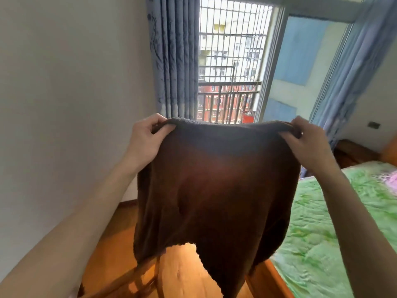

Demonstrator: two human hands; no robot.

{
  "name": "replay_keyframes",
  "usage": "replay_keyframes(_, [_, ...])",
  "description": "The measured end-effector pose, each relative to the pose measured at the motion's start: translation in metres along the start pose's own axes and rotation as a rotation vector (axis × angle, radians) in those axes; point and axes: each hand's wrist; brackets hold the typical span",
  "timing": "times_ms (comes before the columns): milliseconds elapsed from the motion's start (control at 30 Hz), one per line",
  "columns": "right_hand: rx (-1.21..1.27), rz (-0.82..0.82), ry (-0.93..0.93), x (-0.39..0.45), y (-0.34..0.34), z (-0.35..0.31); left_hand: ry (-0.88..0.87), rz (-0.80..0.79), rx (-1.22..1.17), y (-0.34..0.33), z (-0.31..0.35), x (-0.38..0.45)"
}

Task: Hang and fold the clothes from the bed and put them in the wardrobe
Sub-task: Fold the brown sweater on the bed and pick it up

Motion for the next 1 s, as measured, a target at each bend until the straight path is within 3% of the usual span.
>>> replay_keyframes(267, [0.110, 0.025, -0.072, -0.010, 0.085, 0.113, 0.028, -0.195, -0.096, -0.140, 0.011, 0.024])
replay_keyframes(600, [0.292, -0.159, -0.331, -0.063, 0.213, 0.191, -0.033, -0.328, -0.089, -0.314, 0.046, 0.040])
replay_keyframes(700, [0.237, -0.086, -0.376, -0.083, 0.236, 0.215, -0.069, -0.371, -0.086, -0.359, 0.064, 0.037])
replay_keyframes(800, [0.193, 0.093, -0.446, -0.100, 0.249, 0.240, -0.106, -0.435, -0.087, -0.403, 0.077, 0.032])
replay_keyframes(1000, [0.046, 0.286, -0.432, -0.116, 0.268, 0.274, -0.115, -0.590, -0.166, -0.489, 0.084, 0.038])
Point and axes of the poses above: each hand's wrist, its own x-axis towards the middle knuckle, its own y-axis out of the back of the hand, z = x × y, and after that the axes turned 6 degrees about y, right-handed
